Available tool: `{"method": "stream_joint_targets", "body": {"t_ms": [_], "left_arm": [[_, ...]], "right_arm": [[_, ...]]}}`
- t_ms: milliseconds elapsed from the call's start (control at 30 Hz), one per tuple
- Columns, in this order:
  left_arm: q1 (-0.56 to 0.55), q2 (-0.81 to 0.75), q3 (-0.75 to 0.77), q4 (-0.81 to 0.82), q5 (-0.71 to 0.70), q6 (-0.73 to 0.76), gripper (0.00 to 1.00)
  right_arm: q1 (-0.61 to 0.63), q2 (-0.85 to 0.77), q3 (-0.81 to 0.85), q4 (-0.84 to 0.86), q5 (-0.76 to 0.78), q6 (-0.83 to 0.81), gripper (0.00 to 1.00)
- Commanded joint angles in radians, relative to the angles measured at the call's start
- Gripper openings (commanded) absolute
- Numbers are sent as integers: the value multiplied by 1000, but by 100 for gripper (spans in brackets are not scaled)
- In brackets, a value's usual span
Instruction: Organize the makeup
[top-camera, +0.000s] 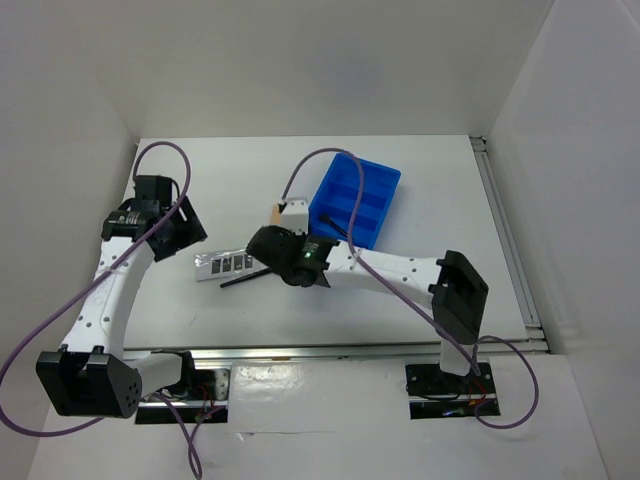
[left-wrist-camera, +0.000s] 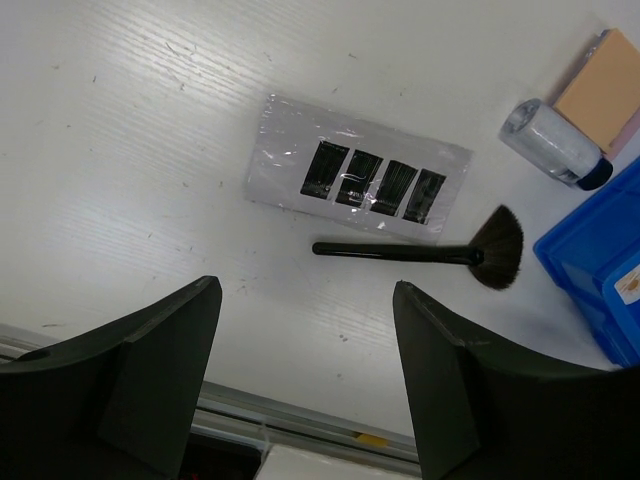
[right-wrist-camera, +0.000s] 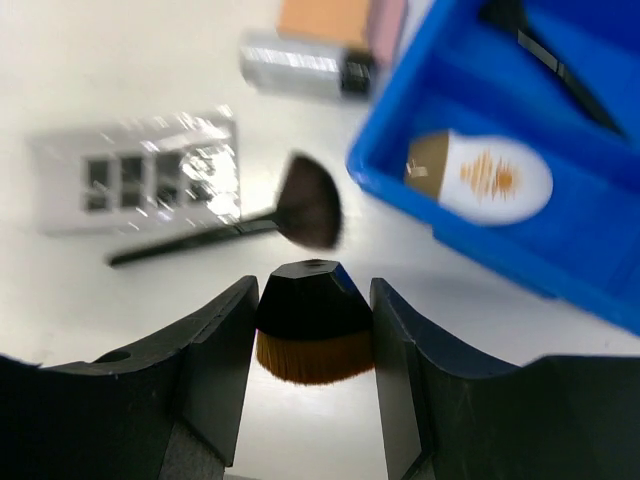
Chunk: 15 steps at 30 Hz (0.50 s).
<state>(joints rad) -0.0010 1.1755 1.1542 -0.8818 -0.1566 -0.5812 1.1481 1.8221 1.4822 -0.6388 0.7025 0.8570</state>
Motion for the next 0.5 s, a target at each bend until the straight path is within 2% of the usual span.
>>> {"method": "stream_joint_targets", "body": {"t_ms": [0,133,267,467], "left_arm": [[-4,-19,61,-40,-44,-22,83],[-4,-10,70,-72,-92,-60,83],[-4,10,70,-72,-106,-80,83],[-4,58,79,-62,-95,-100,83]], "right_arm": [[-42,-64,111,-12,71,-87,36],[-145,-89,135,-35,23,-124,36],[-311,-109,107,27,-84,-148,36],[-474,-78,75,106,-172,-183,36]]}}
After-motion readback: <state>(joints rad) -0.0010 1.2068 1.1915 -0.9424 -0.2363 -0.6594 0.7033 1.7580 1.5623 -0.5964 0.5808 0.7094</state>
